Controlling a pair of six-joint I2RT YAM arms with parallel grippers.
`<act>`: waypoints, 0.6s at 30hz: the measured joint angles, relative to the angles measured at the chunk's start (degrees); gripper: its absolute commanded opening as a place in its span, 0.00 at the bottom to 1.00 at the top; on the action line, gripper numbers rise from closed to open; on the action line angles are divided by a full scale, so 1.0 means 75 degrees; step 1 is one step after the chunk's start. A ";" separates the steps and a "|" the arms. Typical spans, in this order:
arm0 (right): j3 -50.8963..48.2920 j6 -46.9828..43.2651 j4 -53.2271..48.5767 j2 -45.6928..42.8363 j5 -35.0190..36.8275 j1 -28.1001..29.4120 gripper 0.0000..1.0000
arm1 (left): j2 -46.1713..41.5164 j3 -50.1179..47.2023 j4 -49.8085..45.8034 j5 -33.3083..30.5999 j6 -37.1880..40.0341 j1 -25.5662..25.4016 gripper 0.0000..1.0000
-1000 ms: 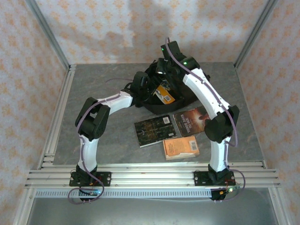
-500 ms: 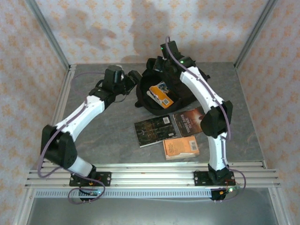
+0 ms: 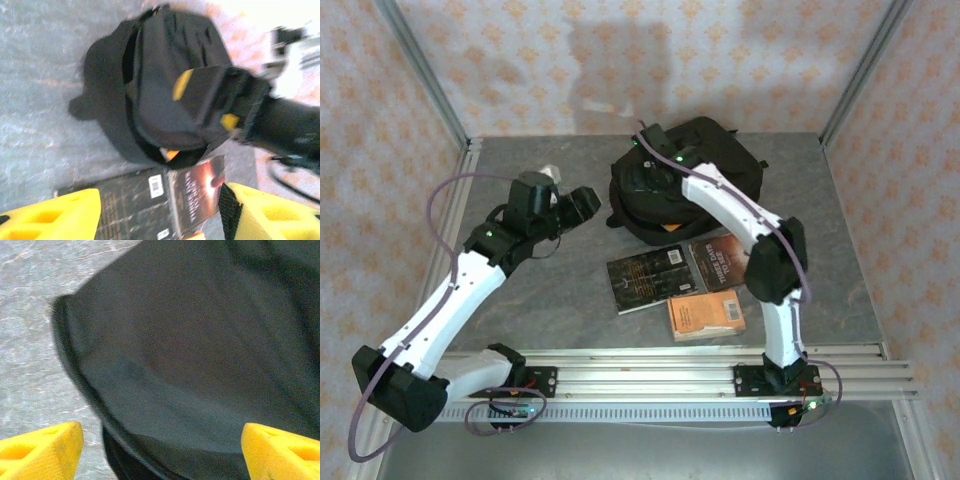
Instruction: Pack books, pencil case, and school supplies into a backpack
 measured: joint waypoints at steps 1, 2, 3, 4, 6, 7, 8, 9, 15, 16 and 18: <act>-0.0265 -0.0006 0.0017 -0.0286 0.0198 -0.0017 0.84 | -0.0064 -0.0128 -0.0082 -0.0012 0.0073 -0.0099 0.66; -0.0545 -0.0017 0.0055 -0.0621 0.0420 -0.0035 0.85 | -0.0137 -0.0280 -0.0181 -0.0044 0.0175 -0.0230 0.66; -0.0833 -0.0017 0.0125 -0.0970 0.0618 -0.0050 0.85 | -0.0192 -0.0402 -0.0262 -0.0067 0.0262 -0.0370 0.66; -0.1081 -0.0003 0.0201 -0.1274 0.0772 -0.0064 0.86 | -0.0224 -0.0495 -0.0294 -0.0102 0.0341 -0.0501 0.66; -0.1824 0.0122 0.0370 -0.2057 0.1139 -0.0067 0.87 | -0.0213 -0.0621 -0.0312 -0.0175 0.0498 -0.0836 0.66; -0.2165 0.0233 0.0411 -0.2398 0.1317 -0.0067 0.86 | -0.0178 -0.0653 -0.0309 -0.0187 0.0571 -0.1017 0.66; -0.2591 0.0391 0.0452 -0.2777 0.1501 -0.0064 0.82 | -0.0122 -0.0679 -0.0294 -0.0204 0.0635 -0.1244 0.66; -0.3124 0.0641 0.0498 -0.3206 0.1670 -0.0061 0.79 | -0.0020 -0.0679 -0.0283 -0.0236 0.0717 -0.1524 0.65; -0.6543 0.2381 0.0315 -0.5601 0.2081 -0.0119 0.71 | 0.1582 -0.0399 -0.0146 -0.0356 0.1204 -0.3002 0.61; -0.7009 0.2669 0.0189 -0.5893 0.2075 -0.0131 0.69 | 0.1944 -0.0256 -0.0137 -0.0361 0.1282 -0.3179 0.60; -0.7842 0.3404 -0.0154 -0.6391 0.2008 -0.0152 0.65 | 0.2667 0.0085 -0.0152 -0.0367 0.1437 -0.3503 0.60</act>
